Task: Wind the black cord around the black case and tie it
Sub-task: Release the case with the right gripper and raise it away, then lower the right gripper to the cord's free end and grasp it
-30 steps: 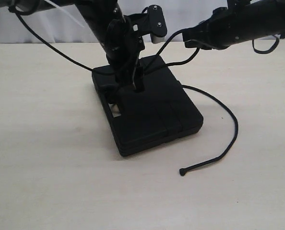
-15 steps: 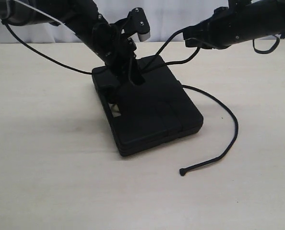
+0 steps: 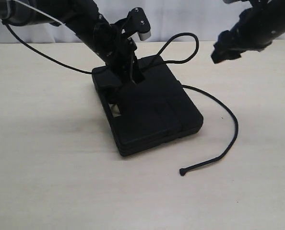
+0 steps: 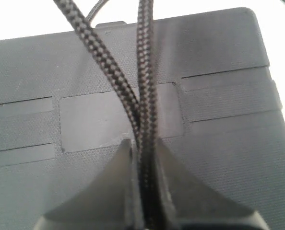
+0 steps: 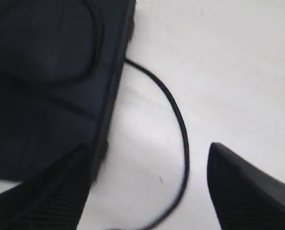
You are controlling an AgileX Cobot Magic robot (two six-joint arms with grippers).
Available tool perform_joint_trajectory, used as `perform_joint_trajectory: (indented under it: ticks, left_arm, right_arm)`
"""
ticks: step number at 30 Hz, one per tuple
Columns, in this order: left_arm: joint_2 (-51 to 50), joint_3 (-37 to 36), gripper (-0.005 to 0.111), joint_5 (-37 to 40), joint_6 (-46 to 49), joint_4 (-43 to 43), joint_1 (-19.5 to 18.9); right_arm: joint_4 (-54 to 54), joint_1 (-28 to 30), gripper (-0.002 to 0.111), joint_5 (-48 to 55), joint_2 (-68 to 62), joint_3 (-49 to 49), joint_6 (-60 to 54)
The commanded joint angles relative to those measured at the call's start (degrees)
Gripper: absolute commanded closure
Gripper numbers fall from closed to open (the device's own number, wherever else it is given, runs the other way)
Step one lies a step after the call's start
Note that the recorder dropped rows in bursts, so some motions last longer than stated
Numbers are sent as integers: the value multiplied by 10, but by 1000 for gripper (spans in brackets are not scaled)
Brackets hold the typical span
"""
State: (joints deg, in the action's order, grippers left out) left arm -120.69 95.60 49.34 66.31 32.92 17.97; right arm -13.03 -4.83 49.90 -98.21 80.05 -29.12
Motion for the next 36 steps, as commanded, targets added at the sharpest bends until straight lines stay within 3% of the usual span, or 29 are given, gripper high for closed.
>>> perform_joint_trajectory:
  ticks: [1,7,12,18,21,32,34,36]
  left_arm:
    - [1,-2,107,-4,-4,7,0]
    - [1,-2,107,-6,-1,2,0]
    - [1,-2,107,-8,20,-7,0]
    - [1,-2,107,-4,29,-8,0]
    - [1,-2,107,-2,43,-9,0]
    - [1,-2,107,0,65,-9,0]
    - [1,-2,107,3,65,-9,0]
    - [1,-2,107,7,66,-11,0]
  right_arm:
    - [27,0,44,147,8,-18,-128]
    - [-66,-1,60,160,8,-146,-381]
    - [10,-49,62,47,8,-249,-475]
    - [112,-134,62,-172,8,-348,-480]
    - [122,-147,62,-245,8,-373,-480]
    - [109,-146,62,-230,-30,-374,-478]
    - [109,-146,68,-230,-39,-374,-475]
    - [109,-146,84,-230,-39,-374,-473]
